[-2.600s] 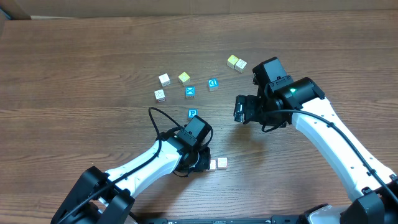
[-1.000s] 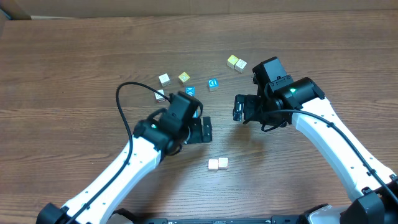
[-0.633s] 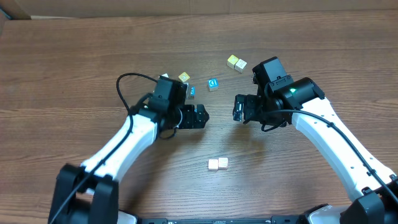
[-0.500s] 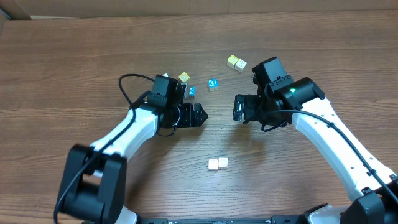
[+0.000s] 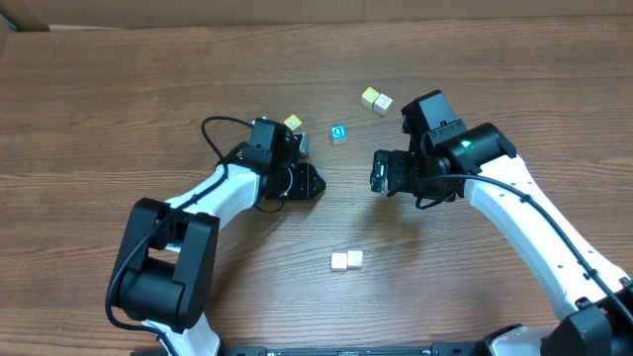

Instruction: Flip 3 blocks

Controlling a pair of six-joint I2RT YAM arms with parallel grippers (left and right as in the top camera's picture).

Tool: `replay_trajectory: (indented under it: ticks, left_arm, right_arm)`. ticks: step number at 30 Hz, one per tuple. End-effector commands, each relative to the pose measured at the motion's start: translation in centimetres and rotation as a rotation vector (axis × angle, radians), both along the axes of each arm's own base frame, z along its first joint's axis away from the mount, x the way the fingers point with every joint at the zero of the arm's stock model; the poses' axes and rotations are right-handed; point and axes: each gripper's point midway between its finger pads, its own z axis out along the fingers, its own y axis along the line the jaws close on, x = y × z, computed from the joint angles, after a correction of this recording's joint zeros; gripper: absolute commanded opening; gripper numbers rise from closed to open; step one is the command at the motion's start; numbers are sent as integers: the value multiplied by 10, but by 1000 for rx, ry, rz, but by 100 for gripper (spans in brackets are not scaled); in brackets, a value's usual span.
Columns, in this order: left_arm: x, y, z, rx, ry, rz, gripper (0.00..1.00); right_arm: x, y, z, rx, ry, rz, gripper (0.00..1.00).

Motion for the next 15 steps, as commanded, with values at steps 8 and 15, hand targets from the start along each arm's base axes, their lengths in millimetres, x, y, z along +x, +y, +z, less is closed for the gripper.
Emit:
replay_trajectory:
  ticks: [8, 15]
  left_arm:
    - [-8, 6, -17, 42, 67, 11, 4]
    - [-2, 13, -5, 101, 93, 27, 4]
  right_arm:
    - [5, 4, 17, 24, -47, 10, 100]
    - [5, 4, 17, 24, -47, 10, 100]
